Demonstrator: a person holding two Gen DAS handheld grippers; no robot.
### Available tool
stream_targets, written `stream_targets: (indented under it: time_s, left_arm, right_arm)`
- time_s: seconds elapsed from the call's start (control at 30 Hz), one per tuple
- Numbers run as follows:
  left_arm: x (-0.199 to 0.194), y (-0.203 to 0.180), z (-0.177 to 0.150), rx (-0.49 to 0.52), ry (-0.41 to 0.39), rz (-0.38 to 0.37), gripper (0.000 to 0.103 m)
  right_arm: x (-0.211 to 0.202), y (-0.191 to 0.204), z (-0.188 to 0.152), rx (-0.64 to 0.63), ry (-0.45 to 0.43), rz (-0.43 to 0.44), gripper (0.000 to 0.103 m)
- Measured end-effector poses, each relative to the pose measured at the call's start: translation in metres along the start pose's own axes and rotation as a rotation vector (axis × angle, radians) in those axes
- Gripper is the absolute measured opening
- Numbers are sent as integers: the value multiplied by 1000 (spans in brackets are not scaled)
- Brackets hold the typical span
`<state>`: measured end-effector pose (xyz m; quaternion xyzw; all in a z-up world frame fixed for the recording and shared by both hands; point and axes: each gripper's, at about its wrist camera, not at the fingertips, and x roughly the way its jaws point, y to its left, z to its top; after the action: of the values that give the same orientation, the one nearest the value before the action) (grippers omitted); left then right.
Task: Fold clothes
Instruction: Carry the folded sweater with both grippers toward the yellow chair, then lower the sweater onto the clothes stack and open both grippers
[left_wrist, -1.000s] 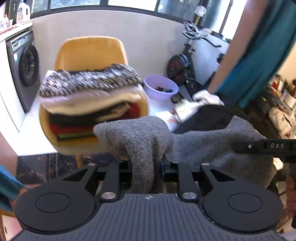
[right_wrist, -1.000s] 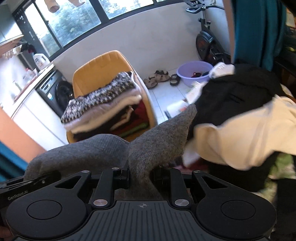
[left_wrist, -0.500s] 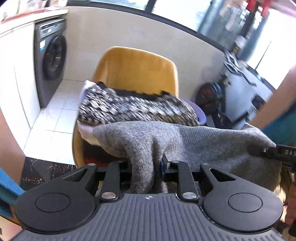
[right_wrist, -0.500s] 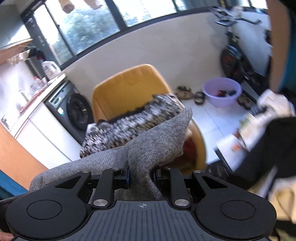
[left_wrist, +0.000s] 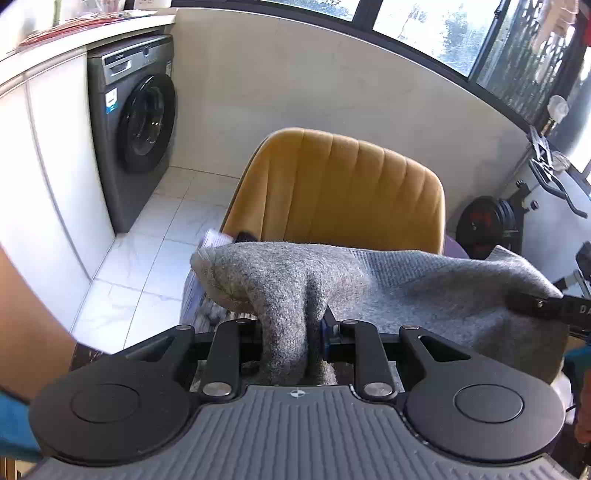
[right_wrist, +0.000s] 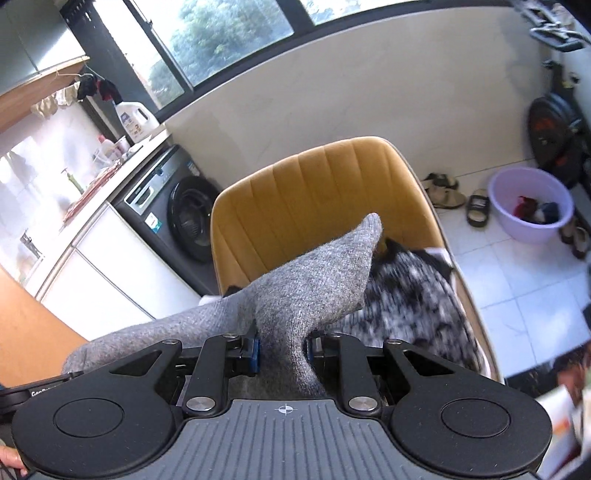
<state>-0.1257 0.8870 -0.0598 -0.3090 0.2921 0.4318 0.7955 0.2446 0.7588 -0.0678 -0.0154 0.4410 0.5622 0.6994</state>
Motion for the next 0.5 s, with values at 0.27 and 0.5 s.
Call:
stream_targets:
  time_s: [0.27,0.5]
  left_arm:
    - [116,-1,39,-6,112,21,33]
    - [191,28,20,-52,314,126,53]
  right_arm:
    - [115,-45,69,-24,91,-20,20]
    - [210,-100,50,16,220,-242,52]
